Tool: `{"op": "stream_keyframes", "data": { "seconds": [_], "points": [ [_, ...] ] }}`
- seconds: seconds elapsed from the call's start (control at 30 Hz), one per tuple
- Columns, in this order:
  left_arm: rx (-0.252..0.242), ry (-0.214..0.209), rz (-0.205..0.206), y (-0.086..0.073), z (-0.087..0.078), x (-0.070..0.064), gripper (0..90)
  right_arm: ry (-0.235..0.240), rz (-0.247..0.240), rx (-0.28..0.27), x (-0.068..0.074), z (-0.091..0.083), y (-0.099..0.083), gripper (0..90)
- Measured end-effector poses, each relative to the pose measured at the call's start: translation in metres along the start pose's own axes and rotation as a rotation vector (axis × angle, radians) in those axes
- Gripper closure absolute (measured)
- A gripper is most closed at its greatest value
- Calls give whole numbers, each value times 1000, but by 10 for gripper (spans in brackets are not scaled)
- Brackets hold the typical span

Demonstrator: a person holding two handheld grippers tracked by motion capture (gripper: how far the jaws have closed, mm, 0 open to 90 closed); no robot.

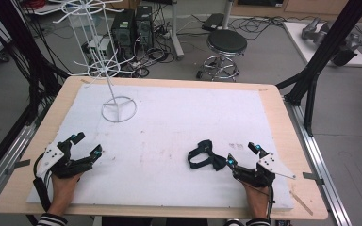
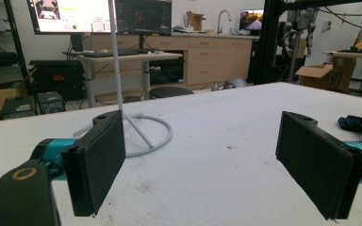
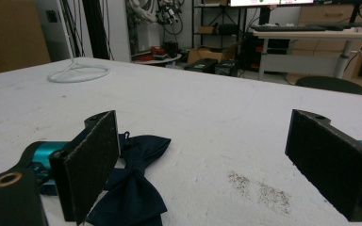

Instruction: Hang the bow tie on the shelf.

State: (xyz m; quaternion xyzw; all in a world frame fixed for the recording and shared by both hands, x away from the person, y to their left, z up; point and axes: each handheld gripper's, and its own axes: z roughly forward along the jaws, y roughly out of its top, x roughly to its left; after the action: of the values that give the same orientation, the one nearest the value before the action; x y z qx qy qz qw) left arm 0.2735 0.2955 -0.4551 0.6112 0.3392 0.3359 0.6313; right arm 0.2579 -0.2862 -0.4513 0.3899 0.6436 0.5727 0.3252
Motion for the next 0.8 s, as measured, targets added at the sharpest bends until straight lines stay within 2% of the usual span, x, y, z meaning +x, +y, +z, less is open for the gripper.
{"op": "stream_keyframes", "data": {
  "seconds": [0.23, 0.43, 0.63, 0.8],
  "points": [
    [0, 0, 1, 0, 0, 0, 169, -5, 5, 21, 0, 2, 1, 96],
    [0, 3, 2, 0, 0, 0, 168, 39, 7, 66, 2, 8, 16, 96],
    [-1, 3, 1, 0, 0, 0, 168, 87, -44, 122, 7, 18, 40, 96],
    [-1, 3, 1, 0, 0, 0, 168, 138, -80, 186, 12, 28, 51, 96]
  ]
}}
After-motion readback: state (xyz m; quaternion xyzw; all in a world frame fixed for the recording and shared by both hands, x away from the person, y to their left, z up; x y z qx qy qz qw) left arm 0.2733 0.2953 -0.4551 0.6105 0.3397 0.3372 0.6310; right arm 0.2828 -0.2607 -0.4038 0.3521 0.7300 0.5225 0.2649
